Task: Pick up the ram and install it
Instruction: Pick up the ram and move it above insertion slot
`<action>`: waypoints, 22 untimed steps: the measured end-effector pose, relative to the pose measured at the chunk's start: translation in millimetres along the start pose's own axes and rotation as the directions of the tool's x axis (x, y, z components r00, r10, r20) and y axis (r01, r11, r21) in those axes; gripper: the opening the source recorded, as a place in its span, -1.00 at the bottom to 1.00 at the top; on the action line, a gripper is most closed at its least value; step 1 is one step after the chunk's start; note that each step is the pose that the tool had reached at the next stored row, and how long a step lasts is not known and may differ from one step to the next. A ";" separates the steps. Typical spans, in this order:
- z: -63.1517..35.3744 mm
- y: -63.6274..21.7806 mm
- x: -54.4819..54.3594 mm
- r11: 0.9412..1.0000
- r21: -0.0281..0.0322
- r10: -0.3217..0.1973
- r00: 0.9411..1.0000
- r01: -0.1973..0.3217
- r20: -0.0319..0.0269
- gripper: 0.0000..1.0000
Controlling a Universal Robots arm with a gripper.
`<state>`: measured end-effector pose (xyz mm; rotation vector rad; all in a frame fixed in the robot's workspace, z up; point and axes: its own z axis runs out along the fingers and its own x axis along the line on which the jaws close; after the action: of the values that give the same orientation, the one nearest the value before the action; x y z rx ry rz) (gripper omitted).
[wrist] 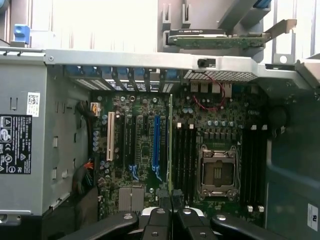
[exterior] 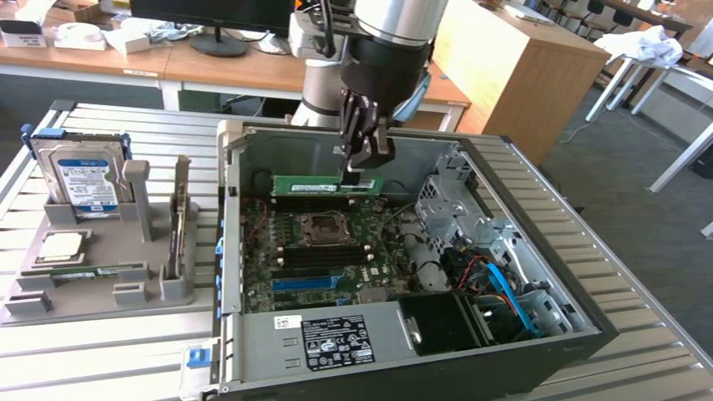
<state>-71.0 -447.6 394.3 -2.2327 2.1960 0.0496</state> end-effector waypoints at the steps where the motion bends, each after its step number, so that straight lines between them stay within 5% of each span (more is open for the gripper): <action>1: 0.1 -1.2 0.0 1.000 0.000 0.001 1.000 -0.001 0.000 -0.76; 22: 2.5 -24.2 0.5 1.000 0.000 0.010 1.000 -0.010 0.000 -0.76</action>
<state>-46.9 -447.6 391.4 -2.2217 2.2071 0.0496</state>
